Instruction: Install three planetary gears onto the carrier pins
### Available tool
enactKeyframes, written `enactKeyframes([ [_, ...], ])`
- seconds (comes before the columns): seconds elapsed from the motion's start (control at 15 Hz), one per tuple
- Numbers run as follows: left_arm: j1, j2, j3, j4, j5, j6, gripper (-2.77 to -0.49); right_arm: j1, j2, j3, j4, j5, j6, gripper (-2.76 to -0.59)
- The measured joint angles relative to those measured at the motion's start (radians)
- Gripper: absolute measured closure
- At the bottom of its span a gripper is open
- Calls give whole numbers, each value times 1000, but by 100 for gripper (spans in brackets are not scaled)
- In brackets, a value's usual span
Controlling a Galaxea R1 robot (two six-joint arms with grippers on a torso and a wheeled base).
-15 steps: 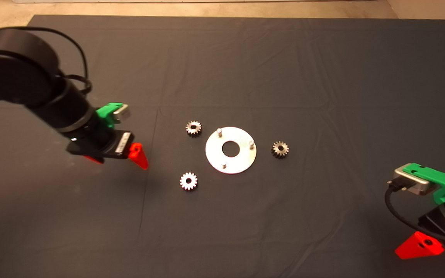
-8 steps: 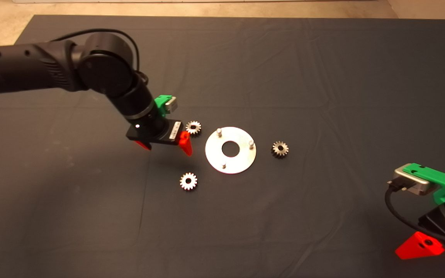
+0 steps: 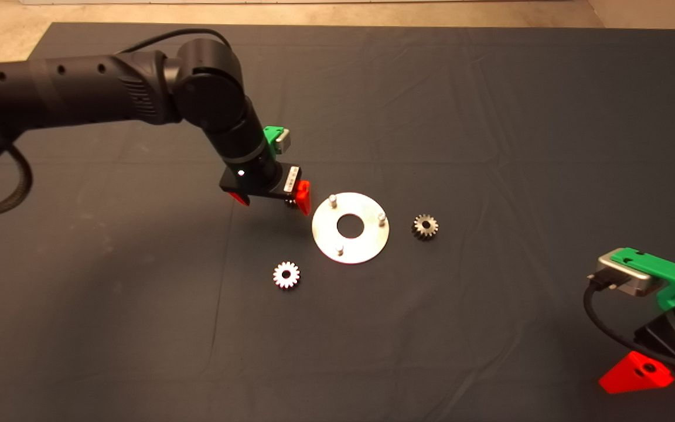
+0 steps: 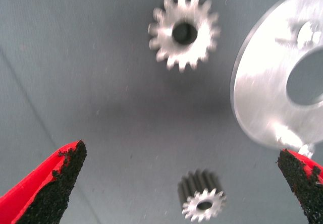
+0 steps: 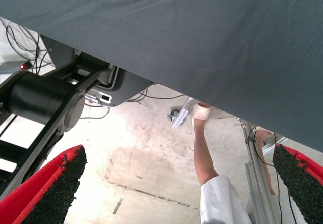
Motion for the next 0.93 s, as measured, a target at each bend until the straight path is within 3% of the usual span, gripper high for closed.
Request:
enactKeyframes([
  [0.2, 2, 14, -60, 16, 10, 0, -277, 0, 0, 0, 0, 0, 0, -275],
  [0.4, 40, 48, -138, 34, 26, 2, -277, 0, 0, 0, 0, 0, 0, -275],
  [0.6, 64, 75, -166, 52, 34, 3, -277, 0, 0, 0, 0, 0, 0, -275],
  [0.93, 66, 70, -178, 63, 40, 5, -277, 0, 0, 0, 0, 0, 0, -275],
])
